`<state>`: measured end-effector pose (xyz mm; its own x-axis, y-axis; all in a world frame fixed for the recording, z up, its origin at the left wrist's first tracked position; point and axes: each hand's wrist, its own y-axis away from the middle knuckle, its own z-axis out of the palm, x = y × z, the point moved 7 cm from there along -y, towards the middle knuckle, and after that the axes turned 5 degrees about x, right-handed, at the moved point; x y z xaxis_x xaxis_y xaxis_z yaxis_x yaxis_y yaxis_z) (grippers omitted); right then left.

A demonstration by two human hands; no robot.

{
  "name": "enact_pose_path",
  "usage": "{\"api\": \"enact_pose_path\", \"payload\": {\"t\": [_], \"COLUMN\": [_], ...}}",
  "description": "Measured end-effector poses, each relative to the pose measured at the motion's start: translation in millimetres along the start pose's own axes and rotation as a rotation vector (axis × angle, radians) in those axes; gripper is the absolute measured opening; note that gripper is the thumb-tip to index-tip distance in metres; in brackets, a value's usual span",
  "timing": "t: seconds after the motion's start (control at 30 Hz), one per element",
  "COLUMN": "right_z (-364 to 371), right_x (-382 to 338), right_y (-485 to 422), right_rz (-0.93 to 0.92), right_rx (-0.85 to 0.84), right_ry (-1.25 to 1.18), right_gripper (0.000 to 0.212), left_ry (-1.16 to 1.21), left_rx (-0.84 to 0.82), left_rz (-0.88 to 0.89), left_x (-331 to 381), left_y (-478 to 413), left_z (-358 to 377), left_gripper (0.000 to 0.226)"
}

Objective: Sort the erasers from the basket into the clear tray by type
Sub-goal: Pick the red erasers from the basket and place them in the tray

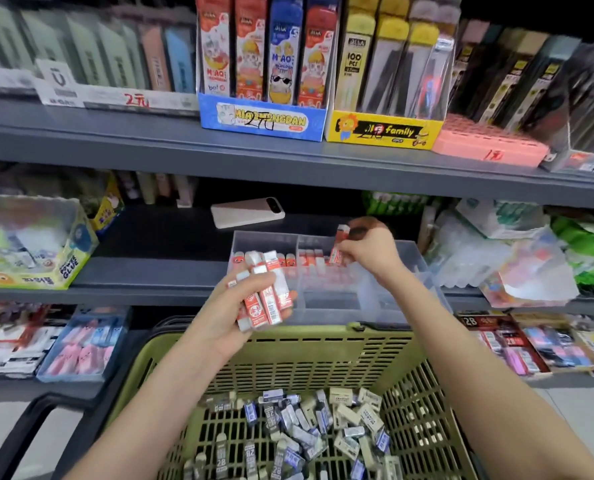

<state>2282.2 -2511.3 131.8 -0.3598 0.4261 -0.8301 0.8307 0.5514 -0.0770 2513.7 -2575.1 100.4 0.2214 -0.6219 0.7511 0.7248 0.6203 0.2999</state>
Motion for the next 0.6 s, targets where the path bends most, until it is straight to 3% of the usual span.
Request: {"api": "enact_pose_path", "payload": {"t": [0.2,0.27,0.33,0.43,0.5,0.6], "right_z": [29,35,36,38,37,20], "right_x": [-4,-4,-1,2,-3,-29], "right_y": [-10,-11,-11,-7,0,16], "right_rz": [-0.16,-0.2,-0.198,-0.202,-0.253,-0.373], "right_rx": [-0.26,-0.265,-0.229,-0.277,-0.323,-0.182], "right_ry": [0.561,0.649,0.649,0.613,0.652,0.584], "right_gripper": [0.021,0.027,0.035,0.021,0.023,0.032], "left_ry": [-0.027,-0.03,-0.033,-0.027,-0.019,-0.027], "left_rx": [-0.027,-0.036,-0.044,-0.035,-0.021,-0.01], "left_rz": [0.052,0.046,0.035,0.012,0.0,-0.015], "left_x": [13,13,11,8,7,5], "left_y": [-13,-16,-17,-20,-21,-22], "left_z": [1,2,5,7,7,9], "left_gripper": [0.036,0.036,0.038,0.046,0.049,0.05]}}
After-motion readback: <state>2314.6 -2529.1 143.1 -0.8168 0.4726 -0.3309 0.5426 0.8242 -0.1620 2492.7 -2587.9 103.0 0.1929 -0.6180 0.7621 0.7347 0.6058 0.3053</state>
